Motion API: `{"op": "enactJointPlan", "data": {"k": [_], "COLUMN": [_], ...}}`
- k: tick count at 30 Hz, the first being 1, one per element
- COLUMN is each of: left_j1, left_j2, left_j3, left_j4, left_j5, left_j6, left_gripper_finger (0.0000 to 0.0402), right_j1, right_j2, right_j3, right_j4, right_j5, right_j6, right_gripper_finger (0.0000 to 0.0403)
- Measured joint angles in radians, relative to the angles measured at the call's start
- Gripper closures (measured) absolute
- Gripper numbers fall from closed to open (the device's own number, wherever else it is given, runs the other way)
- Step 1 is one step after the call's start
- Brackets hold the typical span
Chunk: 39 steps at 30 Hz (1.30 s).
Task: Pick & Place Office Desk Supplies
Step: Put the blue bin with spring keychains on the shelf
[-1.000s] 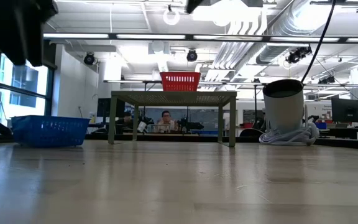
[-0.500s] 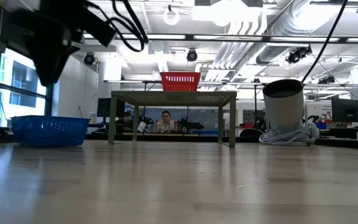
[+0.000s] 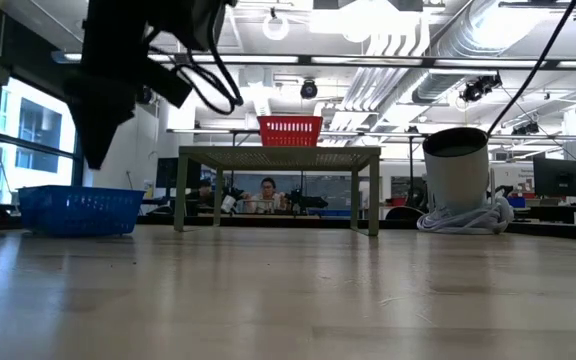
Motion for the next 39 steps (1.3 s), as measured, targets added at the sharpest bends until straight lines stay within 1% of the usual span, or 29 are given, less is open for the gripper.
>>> {"op": "enactJointPlan", "data": {"k": [3, 6, 9, 12, 17, 21, 23, 26, 29, 36, 39], "left_j1": [0.030, 0.070, 0.111, 0.151, 0.191, 0.197, 0.193, 0.180, 0.175, 0.190, 0.185], "left_j2": [-0.039, -0.057, -0.061, -0.061, -0.060, -0.059, -0.059, -0.058, -0.058, -0.058, -0.058], "left_j3": [-0.077, -0.119, -0.138, -0.150, -0.156, -0.157, -0.162, -0.172, -0.187, -0.241, -0.252], "left_j4": [0.096, 0.138, 0.137, 0.176, 0.254, 0.266, 0.266, 0.266, 0.270, 0.343, 0.345], "left_j5": [0.030, 0.050, 0.049, 0.050, 0.095, 0.133, 0.161, 0.149, 0.128, 0.128, 0.129], "left_j6": [-0.018, -0.047, -0.068, -0.028, 0.023, 0.011, -0.046, -0.122, -0.127, -0.121, -0.129], "left_gripper_finger": [0.0193, 0.0193, 0.0193, 0.0193, 0.0193, 0.0193, 0.0193, 0.0193, 0.0193, 0.0193, 0.0193], "right_j1": [0.035, 0.062, 0.070, 0.068, 0.069, 0.069, 0.069, 0.068, 0.069, 0.068, 0.069], "right_j2": [0.000, 0.000, 0.000, 0.000, 0.000, 0.000, 0.000, 0.000, 0.000, 0.000, 0.000], "right_j3": [0.000, 0.000, 0.000, 0.000, 0.000, 0.000, 0.000, 0.000, 0.000, 0.000, 0.000], "right_j4": [0.000, 0.000, 0.001, 0.000, 0.000, 0.000, 0.000, 0.000, 0.000, 0.000, 0.000], "right_j5": [0.032, 0.068, 0.074, 0.074, 0.070, 0.070, 0.070, 0.070, 0.070, 0.070, 0.071], "right_j6": [0.015, 0.026, 0.027, 0.038, 0.064, 0.064, 0.064, 0.060, 0.053, 0.053, 0.053], "right_gripper_finger": [0.0172, 0.0172, 0.0172, 0.0172, 0.0172, 0.0172, 0.0172, 0.0172, 0.0172, 0.0172, 0.0172]}}
